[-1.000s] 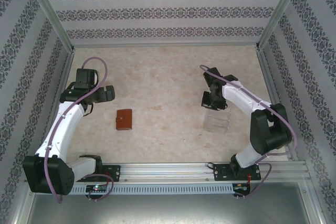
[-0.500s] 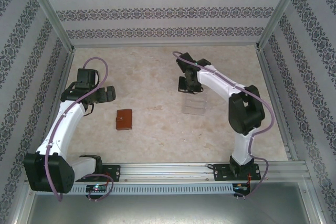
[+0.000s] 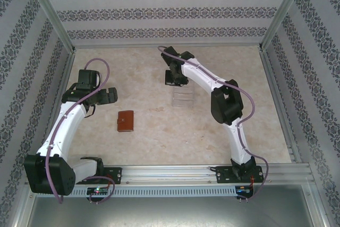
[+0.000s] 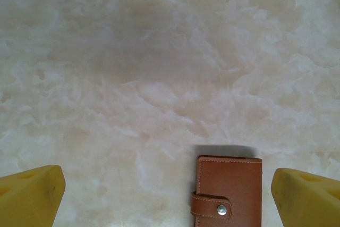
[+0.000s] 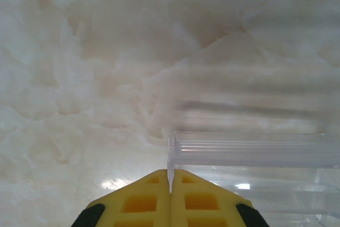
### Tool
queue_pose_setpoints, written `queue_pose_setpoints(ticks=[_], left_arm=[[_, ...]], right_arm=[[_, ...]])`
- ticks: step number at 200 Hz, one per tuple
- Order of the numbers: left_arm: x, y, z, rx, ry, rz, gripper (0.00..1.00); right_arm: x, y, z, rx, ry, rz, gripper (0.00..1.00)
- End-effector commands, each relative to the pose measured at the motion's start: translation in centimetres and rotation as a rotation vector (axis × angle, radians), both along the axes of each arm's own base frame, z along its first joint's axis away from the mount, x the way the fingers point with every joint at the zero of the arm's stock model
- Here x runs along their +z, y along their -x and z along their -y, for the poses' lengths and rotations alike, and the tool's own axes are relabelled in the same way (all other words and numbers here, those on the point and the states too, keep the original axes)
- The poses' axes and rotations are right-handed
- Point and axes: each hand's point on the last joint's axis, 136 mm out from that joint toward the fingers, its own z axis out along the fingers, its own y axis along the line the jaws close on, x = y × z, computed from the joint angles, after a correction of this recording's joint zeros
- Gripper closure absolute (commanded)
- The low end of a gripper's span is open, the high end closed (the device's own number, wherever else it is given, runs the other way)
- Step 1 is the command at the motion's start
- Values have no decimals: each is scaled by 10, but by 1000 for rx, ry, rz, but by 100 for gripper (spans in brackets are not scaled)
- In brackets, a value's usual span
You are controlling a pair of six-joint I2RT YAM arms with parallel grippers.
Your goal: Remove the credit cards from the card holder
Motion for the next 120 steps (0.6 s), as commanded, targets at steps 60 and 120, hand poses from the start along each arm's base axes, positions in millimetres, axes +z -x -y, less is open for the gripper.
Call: queue_pose_setpoints(ticks=[60,120], left_arm=[[-7,2,4,-22,-4,-20,0],[-9,4,5,-21,-3,-32,0]], right_arm=[[-4,-6,-15,8,-3,-16,95],[-18,-12,-15,-1,11,-13,94]])
